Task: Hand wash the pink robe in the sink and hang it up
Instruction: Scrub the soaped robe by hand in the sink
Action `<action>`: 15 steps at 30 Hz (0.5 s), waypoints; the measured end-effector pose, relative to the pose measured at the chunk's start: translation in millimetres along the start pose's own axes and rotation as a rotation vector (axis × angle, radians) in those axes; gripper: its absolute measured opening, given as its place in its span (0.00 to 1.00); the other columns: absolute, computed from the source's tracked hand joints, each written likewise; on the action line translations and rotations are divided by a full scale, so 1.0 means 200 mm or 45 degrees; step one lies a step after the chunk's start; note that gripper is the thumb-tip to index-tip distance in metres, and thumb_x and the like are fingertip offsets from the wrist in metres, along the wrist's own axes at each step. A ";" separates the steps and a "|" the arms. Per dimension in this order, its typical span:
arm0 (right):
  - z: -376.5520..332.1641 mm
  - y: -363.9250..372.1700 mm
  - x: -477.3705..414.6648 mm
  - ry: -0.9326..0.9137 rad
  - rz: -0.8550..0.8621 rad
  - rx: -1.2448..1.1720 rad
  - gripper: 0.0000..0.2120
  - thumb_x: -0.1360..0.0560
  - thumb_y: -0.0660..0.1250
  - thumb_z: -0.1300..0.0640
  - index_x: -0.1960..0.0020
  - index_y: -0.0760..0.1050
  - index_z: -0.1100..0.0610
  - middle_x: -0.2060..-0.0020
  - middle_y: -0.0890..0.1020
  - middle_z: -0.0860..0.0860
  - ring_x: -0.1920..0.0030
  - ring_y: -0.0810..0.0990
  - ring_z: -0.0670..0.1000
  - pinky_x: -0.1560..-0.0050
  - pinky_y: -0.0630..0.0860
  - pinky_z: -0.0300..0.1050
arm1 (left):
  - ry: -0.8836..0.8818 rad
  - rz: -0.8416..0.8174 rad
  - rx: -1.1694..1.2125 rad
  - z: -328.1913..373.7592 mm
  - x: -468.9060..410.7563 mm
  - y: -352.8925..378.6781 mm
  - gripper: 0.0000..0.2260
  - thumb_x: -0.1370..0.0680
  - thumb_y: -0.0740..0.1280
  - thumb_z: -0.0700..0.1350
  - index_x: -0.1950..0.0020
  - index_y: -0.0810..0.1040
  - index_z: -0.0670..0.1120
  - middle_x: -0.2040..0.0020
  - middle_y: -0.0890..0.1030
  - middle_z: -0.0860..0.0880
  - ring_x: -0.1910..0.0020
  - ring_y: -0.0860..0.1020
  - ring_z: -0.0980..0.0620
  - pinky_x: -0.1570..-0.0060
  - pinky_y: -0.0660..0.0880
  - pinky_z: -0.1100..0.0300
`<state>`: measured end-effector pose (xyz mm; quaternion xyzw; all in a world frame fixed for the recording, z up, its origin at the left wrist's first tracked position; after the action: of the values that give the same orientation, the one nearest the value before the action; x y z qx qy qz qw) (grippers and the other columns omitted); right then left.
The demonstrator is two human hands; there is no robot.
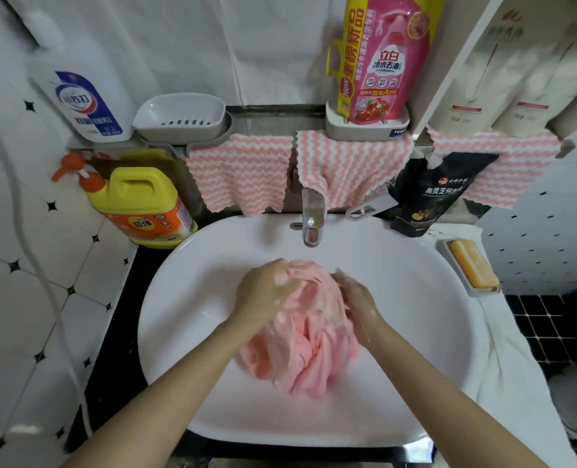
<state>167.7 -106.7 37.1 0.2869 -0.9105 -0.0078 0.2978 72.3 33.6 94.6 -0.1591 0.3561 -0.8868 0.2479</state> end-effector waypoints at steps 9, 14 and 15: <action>0.11 0.07 0.03 -0.241 -0.090 0.565 0.17 0.27 0.71 0.55 0.58 0.73 0.70 0.68 0.71 0.51 0.66 0.67 0.47 0.64 0.63 0.42 | -0.543 0.118 0.705 -0.22 -0.01 -0.16 0.19 0.35 0.71 0.51 0.54 0.79 0.37 0.62 0.77 0.45 0.62 0.74 0.50 0.61 0.68 0.58; -0.03 -0.01 0.01 -0.090 -0.204 0.099 0.26 0.27 0.68 0.41 0.45 0.80 0.64 0.47 0.82 0.64 0.51 0.79 0.54 0.48 0.73 0.49 | -0.658 0.020 0.906 -0.36 0.02 -0.32 0.08 0.25 0.68 0.44 0.47 0.80 0.44 0.49 0.82 0.43 0.50 0.80 0.45 0.53 0.72 0.57; -0.05 -0.02 0.01 -0.071 -0.277 -0.014 0.22 0.23 0.65 0.47 0.43 0.79 0.65 0.45 0.81 0.64 0.48 0.81 0.56 0.45 0.75 0.50 | -0.649 -0.025 0.930 -0.37 0.04 -0.34 0.07 0.25 0.67 0.44 0.49 0.80 0.44 0.51 0.83 0.44 0.53 0.81 0.48 0.54 0.73 0.58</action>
<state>173.9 -108.6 46.4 0.3822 -0.8817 -0.0530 0.2715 10.8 112.2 92.7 -0.2780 -0.0546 -0.8893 0.3591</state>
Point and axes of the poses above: each hand's wrist, its own x-axis away from the middle knuckle, its own y-axis out of the palm, z = x × y, the point moved 2 cm from there along -x, towards the middle knuckle
